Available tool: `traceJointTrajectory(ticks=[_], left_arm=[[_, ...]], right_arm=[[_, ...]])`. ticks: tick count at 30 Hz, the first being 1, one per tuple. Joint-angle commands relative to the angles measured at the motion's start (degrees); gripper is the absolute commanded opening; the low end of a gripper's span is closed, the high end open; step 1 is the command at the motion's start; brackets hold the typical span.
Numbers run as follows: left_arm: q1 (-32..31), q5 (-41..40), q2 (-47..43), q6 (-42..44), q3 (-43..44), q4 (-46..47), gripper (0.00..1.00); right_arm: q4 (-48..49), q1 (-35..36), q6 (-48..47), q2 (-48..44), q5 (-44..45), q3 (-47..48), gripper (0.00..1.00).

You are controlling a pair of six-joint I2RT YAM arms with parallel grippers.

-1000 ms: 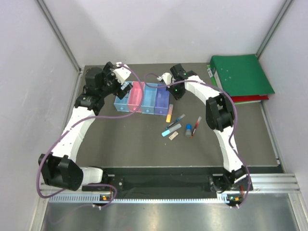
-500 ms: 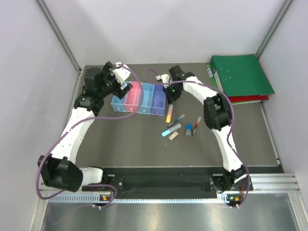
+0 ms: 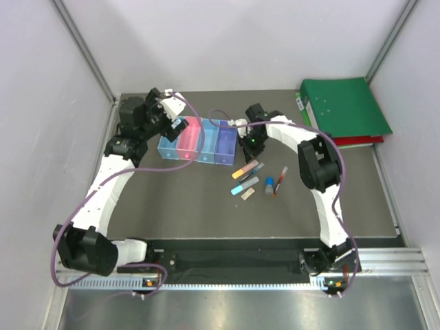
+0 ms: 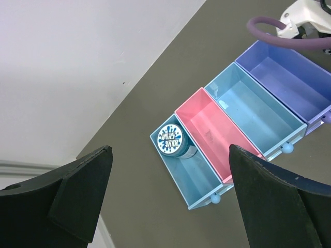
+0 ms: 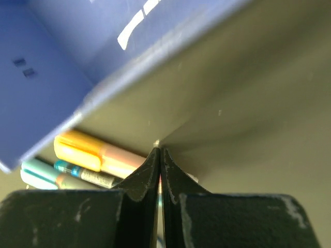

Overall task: Sort the stationery into containers
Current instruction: Move the pen to the center of the board.

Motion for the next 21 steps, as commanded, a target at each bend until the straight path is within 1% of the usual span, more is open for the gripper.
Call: traceJointTrajectory(ticks=[1,12,15,16,18,19,20,21], left_arm=[[0.3,0.8,-2.8,-0.1,0.6,0.8,0.99],[0.3,0.3,-4.5,-0.6,-0.7,1.7,0.99],[0.3,-0.3,-4.6,-1.4,-1.2,2.5,0.99],[0.3,-0.6,-4.5,-1.6,-1.7,2.7,0.99],[0.3,-0.5,-4.5,-1.4,-2.1,3.3,0.99],[0.3,-0.7,-4.1,-1.4,-2.5,3.6,0.99],[0.3,-0.7,-3.8,-1.3,-2.7,4.0,0.99],[0.4,-0.8,-3.7,-0.8,-2.9,4.6,0.99]], right_arm=[[-2.1,0.4,0.0,-5.3,2.3,-1.3,0.0],[-3.9,0.7,-1.1,-9.5,4.3,-3.4,0.0],[-4.0,0.3,-1.1,-10.5,5.0,1.2,0.0],[-4.5,0.2,-1.1,-10.3,5.0,5.3,0.0],[-7.5,0.0,-1.1,-9.3,4.2,11.0,0.19],[-8.7,0.0,-1.1,-7.6,3.6,17.6,0.26],[-11.5,-0.1,-0.6,-6.5,2.2,21.0,0.36],[-12.6,-0.1,-0.3,-5.5,1.6,24.0,0.44]])
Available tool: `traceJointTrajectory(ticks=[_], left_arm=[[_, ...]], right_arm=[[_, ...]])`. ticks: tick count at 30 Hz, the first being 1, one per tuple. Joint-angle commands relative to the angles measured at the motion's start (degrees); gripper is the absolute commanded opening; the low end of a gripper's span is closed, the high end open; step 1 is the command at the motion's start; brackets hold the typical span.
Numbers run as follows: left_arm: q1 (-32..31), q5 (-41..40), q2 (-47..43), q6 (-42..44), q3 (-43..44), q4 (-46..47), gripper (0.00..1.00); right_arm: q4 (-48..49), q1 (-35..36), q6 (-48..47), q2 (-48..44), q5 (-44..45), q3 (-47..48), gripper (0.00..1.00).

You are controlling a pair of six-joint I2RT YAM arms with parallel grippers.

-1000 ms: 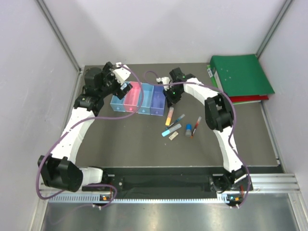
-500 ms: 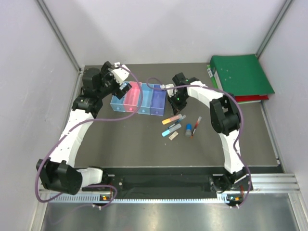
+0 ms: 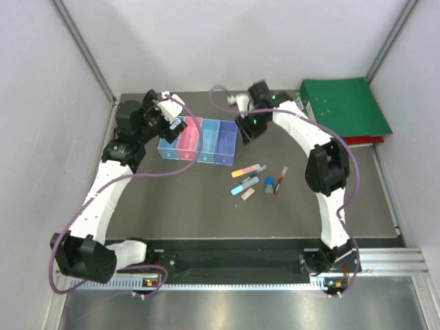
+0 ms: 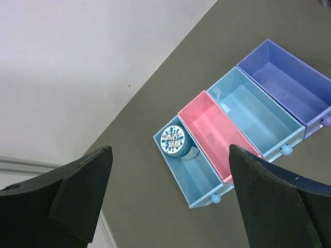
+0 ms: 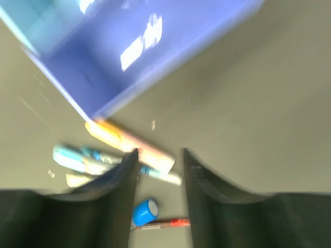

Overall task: Sort the stationery into containers
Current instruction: Move the pen to the center of the board, then move the storage box to the center of the board.

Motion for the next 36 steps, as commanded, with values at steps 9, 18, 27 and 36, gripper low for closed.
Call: traceJointTrajectory(ticks=[9,18,27,36], left_arm=[[0.9,0.1,2.7,0.6,-1.4,7.1,0.99],[0.9,0.0,1.8,0.1,-0.9,6.4,0.99],[0.9,-0.8,1.5,-0.1,0.0,5.6,0.99],[0.9,0.3,1.8,-0.1,1.0,5.5,0.99]], right_arm=[[2.5,0.1,10.4,3.4,-6.9,16.2,0.89],[6.7,0.6,12.2,9.8,-4.7,20.6,0.86],[8.1,-1.0,11.9,14.9,-2.9,20.2,0.75],[8.8,-1.1,11.8,17.3,-0.2,20.6,0.5]])
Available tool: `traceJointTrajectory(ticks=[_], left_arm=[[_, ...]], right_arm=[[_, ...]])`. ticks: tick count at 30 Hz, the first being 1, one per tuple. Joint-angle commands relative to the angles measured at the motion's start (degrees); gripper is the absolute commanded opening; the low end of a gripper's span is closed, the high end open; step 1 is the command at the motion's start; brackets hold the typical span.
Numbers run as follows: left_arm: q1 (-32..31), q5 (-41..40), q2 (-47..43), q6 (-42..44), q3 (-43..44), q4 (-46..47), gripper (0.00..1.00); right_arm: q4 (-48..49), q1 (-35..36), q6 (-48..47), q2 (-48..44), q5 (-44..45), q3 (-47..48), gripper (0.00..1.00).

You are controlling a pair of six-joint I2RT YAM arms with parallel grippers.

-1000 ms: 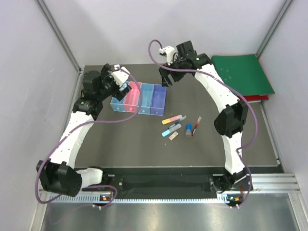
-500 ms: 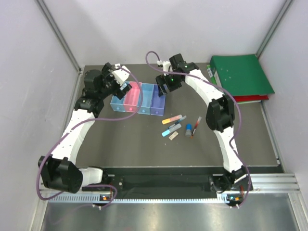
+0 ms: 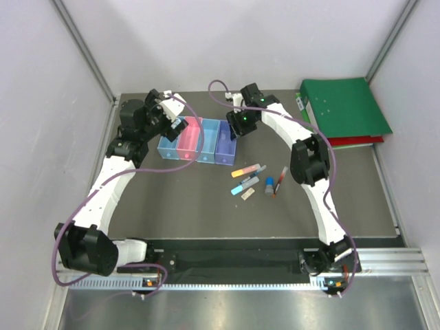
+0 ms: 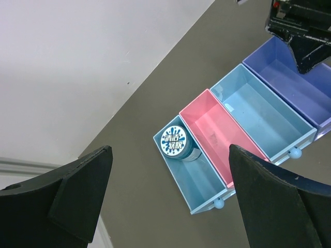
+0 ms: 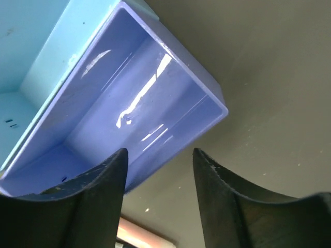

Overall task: Sort the stationery into containers
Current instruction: Move the storage box to the center of the board.

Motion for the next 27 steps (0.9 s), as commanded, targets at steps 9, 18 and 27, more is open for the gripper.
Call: traceJointTrajectory(ticks=[9,18,27], left_arm=[[0.2,1.4,-1.8,-0.8,0.9,2.7,0.99],[0.3,1.7,-1.7,-0.9,0.1,3.5,0.99],[0.3,2.1,-1.5,-0.8,-0.1,3.8,0.99]], right_arm=[[3.1,-0.5,-0.7,0.3,10.3,2.9,0.04],[4.4,-0.9,-2.2,-1.4,25.7,0.3,0.0],[5.4,-1.2,-0.5,-3.4,37.5,-4.3,0.0]])
